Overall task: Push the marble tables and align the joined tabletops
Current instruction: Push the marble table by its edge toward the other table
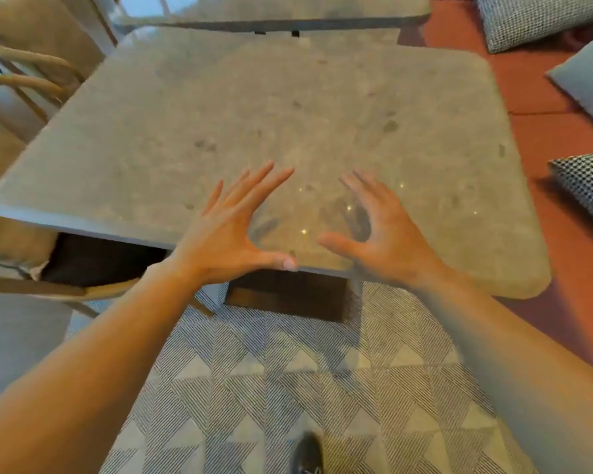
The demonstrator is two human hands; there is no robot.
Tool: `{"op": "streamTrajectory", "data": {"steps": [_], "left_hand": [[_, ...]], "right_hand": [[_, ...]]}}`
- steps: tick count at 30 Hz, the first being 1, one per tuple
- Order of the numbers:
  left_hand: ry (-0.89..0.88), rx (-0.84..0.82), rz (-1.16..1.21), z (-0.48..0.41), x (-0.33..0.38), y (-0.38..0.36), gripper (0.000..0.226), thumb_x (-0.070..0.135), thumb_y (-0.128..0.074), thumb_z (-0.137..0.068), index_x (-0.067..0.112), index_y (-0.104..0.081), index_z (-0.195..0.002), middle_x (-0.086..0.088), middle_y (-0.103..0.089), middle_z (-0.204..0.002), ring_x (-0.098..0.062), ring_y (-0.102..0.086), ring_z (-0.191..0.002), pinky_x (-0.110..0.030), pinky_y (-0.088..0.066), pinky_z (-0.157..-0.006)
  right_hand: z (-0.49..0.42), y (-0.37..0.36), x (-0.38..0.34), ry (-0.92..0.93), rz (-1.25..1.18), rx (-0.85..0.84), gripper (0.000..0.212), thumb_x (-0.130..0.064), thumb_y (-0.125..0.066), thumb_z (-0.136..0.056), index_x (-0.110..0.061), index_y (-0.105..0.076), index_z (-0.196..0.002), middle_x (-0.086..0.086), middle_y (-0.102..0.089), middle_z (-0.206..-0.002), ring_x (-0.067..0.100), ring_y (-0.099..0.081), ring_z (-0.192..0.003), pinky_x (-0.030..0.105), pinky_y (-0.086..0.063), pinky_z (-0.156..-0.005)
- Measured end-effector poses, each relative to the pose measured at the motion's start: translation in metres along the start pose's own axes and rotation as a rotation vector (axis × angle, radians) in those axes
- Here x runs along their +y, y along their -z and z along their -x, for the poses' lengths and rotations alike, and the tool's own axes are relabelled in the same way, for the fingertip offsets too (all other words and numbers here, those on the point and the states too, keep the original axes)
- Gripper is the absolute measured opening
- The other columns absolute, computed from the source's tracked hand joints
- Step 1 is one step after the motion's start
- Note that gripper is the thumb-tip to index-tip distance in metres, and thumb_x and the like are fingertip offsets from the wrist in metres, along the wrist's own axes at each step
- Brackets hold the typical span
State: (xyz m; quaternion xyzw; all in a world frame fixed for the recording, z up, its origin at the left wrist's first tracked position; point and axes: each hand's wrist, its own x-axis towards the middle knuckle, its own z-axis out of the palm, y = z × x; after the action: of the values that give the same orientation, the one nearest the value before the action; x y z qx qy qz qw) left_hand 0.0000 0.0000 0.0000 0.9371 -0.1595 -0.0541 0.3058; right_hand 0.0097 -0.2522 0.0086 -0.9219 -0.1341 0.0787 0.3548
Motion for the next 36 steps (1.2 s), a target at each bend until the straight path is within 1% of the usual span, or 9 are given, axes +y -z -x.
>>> {"op": "streamTrajectory", "data": {"steps": [3,6,9,11,15,17,21,28,36], "left_hand": [[-0.007,-0.024,-0.137,-0.009,-0.023,-0.017,0.123,0.113,-0.043,-0.047,0.073,0.008,-0.152,0.017,-0.002,-0.179,-0.029,0.001,-0.168,-0.057,0.003,-0.133],[0.007,0.004,-0.368,-0.012,-0.039,-0.034,0.126,0.116,-0.028,-0.048,0.067,0.014,-0.155,0.012,-0.004,-0.181,-0.033,-0.003,-0.168,-0.061,-0.003,-0.134],[-0.019,0.044,-0.486,-0.015,-0.044,-0.040,0.124,0.117,-0.018,-0.050,0.064,0.012,-0.158,0.008,-0.008,-0.181,-0.038,-0.008,-0.167,-0.066,-0.009,-0.132],[0.001,0.056,-0.516,-0.014,-0.045,-0.043,0.124,0.117,-0.016,-0.052,0.061,0.004,-0.161,0.009,-0.009,-0.181,-0.038,-0.009,-0.168,-0.067,-0.008,-0.131],[0.020,0.106,-0.548,-0.015,-0.044,-0.048,0.123,0.116,-0.014,-0.054,0.059,-0.008,-0.162,0.012,-0.014,-0.180,-0.033,-0.016,-0.167,-0.066,-0.012,-0.131],[0.003,0.131,-0.553,-0.019,-0.046,-0.048,0.121,0.116,-0.014,-0.055,0.059,-0.010,-0.162,0.012,-0.017,-0.179,-0.033,-0.018,-0.167,-0.065,-0.015,-0.131],[0.004,0.130,-0.574,-0.024,-0.047,-0.047,0.122,0.116,-0.012,-0.054,0.059,-0.008,-0.162,0.014,-0.016,-0.179,-0.031,-0.018,-0.167,-0.064,-0.015,-0.132],[0.025,0.113,-0.589,-0.043,-0.040,-0.054,0.121,0.115,-0.009,-0.055,0.059,-0.002,-0.161,0.014,-0.011,-0.180,-0.031,-0.014,-0.168,-0.064,-0.013,-0.132],[0.060,0.137,-0.582,-0.071,-0.025,-0.068,0.124,0.115,-0.001,-0.052,0.058,-0.001,-0.161,0.015,-0.009,-0.180,-0.031,-0.012,-0.168,-0.063,-0.010,-0.131]], "right_hand": [[0.000,-0.021,0.026,0.085,0.297,-0.021,0.118,-0.094,-0.057,-0.069,-0.024,-0.039,-0.162,0.005,-0.031,-0.173,0.026,-0.027,-0.161,0.048,-0.015,-0.133],[0.002,-0.035,0.039,0.116,0.480,0.014,0.119,-0.099,-0.034,-0.065,-0.029,-0.040,-0.162,0.003,-0.035,-0.172,0.029,-0.028,-0.161,0.049,-0.012,-0.133],[-0.002,-0.040,0.042,0.114,0.678,0.013,0.125,-0.105,-0.022,-0.060,-0.037,-0.028,-0.165,0.005,-0.026,-0.175,0.036,-0.024,-0.162,0.056,-0.015,-0.131],[0.000,-0.046,0.044,0.056,0.747,0.029,0.127,-0.107,-0.016,-0.057,-0.042,-0.018,-0.166,0.010,-0.020,-0.176,0.042,-0.021,-0.161,0.062,-0.016,-0.129],[0.001,-0.052,0.051,0.031,0.800,0.102,0.126,-0.109,-0.009,-0.059,-0.042,-0.017,-0.166,0.015,-0.025,-0.174,0.049,-0.026,-0.158,0.068,-0.022,-0.125],[-0.004,-0.051,0.054,0.063,0.821,0.116,0.126,-0.109,-0.006,-0.060,-0.040,-0.021,-0.165,0.018,-0.029,-0.172,0.052,-0.030,-0.155,0.069,-0.026,-0.123],[-0.012,-0.049,0.056,0.090,0.841,0.107,0.125,-0.107,-0.011,-0.064,-0.035,-0.025,-0.165,0.022,-0.033,-0.169,0.056,-0.033,-0.152,0.072,-0.028,-0.120],[-0.025,-0.032,0.071,0.106,0.865,0.071,0.123,-0.107,-0.013,-0.067,-0.035,-0.027,-0.165,0.020,-0.037,-0.168,0.053,-0.036,-0.152,0.072,-0.030,-0.120],[-0.045,-0.004,0.093,0.121,0.880,0.040,0.125,-0.108,-0.002,-0.063,-0.039,-0.019,-0.166,0.016,-0.031,-0.172,0.048,-0.033,-0.156,0.067,-0.029,-0.123]]}}
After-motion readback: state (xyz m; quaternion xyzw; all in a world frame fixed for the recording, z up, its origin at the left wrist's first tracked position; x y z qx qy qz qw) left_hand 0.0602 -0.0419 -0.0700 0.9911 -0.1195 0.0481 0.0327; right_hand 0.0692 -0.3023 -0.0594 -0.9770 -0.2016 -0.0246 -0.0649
